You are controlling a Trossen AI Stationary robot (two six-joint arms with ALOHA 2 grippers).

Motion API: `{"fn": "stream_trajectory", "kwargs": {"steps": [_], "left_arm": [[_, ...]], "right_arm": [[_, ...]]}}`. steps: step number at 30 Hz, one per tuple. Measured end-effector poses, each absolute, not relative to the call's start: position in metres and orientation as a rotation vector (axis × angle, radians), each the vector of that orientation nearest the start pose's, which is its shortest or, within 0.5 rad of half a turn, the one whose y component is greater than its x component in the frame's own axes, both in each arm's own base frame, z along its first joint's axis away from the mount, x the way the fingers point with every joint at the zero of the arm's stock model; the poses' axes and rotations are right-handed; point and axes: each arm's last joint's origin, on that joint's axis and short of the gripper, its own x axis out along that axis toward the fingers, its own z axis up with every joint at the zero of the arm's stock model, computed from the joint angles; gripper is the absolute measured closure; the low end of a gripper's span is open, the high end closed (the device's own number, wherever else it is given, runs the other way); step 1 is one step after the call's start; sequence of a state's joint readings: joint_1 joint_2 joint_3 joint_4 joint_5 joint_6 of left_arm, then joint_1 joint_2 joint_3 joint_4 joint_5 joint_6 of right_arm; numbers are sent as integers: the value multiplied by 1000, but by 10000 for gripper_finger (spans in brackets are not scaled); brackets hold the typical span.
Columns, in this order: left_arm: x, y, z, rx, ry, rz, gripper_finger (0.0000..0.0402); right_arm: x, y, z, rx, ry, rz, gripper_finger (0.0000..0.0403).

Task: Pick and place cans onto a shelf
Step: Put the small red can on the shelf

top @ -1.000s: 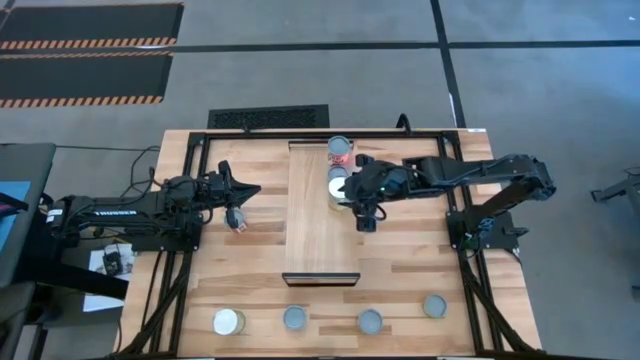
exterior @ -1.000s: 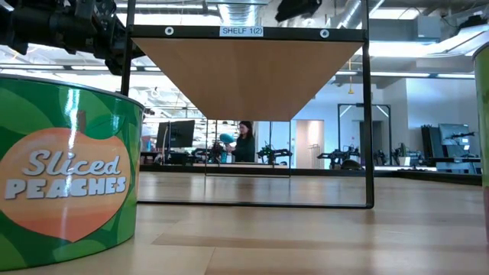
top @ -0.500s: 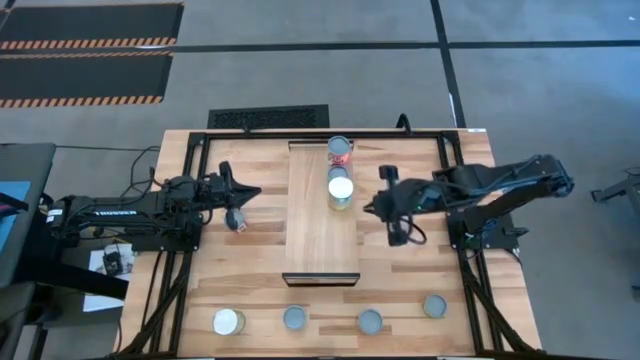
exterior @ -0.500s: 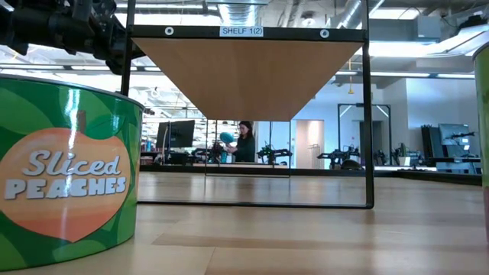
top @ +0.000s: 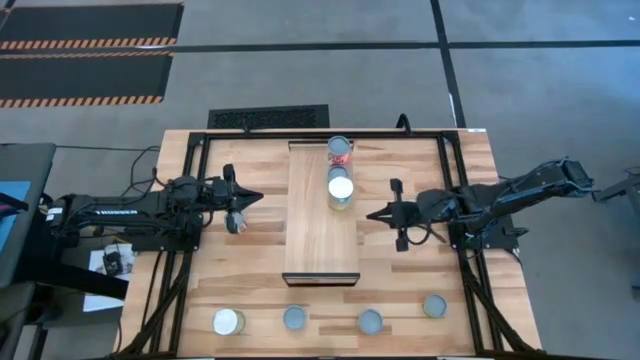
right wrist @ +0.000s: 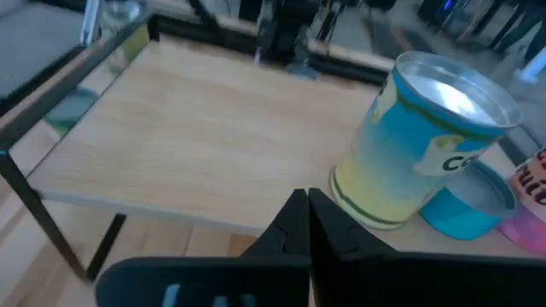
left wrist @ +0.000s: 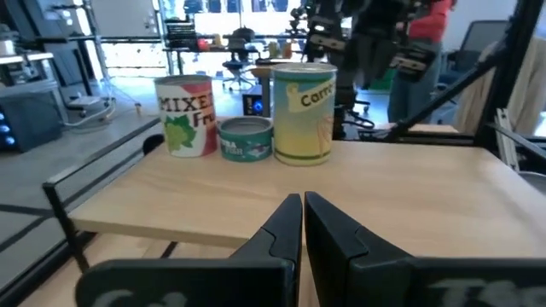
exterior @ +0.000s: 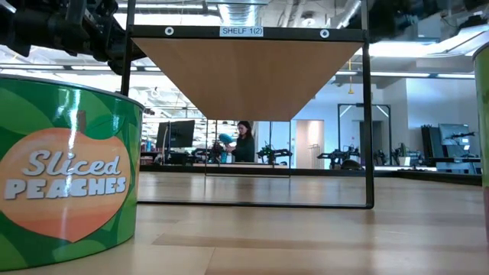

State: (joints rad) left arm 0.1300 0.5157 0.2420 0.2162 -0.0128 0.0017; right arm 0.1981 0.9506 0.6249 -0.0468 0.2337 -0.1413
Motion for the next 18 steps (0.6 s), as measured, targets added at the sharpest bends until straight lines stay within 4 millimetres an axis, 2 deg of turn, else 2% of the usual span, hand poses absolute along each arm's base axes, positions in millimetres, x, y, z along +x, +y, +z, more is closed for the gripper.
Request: {"fn": "stream_trajectory", "kwargs": {"steps": [10, 16, 18], "left_arm": [[140, 6, 219, 85, 68, 42, 395], [139, -3, 215, 91, 149, -26, 395], [139, -5, 222, 44, 186, -22, 395]], "right_arm": [[180, 24, 229, -191, 220, -45, 396], [175, 18, 216, -174, 194, -81, 390], [175, 15, 215, -167, 196, -93, 387]]}}
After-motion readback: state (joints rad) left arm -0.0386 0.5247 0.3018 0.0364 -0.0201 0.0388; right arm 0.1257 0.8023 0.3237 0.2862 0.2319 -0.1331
